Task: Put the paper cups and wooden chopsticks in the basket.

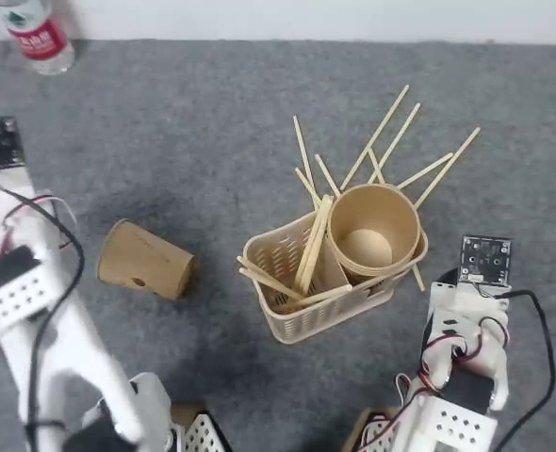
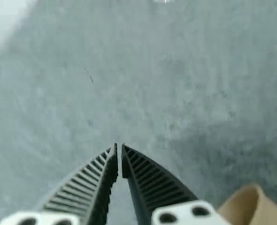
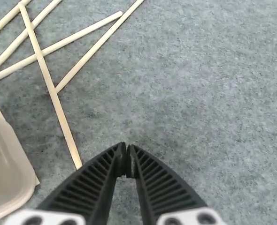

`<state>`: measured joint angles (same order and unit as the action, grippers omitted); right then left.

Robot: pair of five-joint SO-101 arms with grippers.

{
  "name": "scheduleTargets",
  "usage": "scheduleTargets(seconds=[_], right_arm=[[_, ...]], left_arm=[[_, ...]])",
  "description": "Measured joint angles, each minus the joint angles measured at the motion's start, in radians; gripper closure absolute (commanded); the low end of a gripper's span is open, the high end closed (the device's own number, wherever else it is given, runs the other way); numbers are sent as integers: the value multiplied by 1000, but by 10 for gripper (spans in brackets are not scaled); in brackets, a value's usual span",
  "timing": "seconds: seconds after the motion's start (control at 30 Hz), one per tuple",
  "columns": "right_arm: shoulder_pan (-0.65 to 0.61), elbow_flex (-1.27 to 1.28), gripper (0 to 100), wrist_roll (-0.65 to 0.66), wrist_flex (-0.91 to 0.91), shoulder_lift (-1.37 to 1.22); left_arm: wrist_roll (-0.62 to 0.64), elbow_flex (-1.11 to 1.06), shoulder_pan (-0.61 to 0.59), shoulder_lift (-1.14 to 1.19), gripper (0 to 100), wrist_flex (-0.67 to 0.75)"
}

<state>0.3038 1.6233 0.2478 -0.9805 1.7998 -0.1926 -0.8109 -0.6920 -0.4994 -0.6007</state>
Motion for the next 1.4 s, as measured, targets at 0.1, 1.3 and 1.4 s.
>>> scheduleTargets(seconds=[0.1, 1.3, 1.4], right_arm=[[0, 0, 991, 0, 0, 0], [0, 0, 991, 0, 0, 0], [0, 0, 991, 0, 0, 0]], left_arm=[[6, 0, 0, 129, 984, 3], [5, 408, 704, 356, 986, -775], [5, 430, 758, 315, 985, -819]])
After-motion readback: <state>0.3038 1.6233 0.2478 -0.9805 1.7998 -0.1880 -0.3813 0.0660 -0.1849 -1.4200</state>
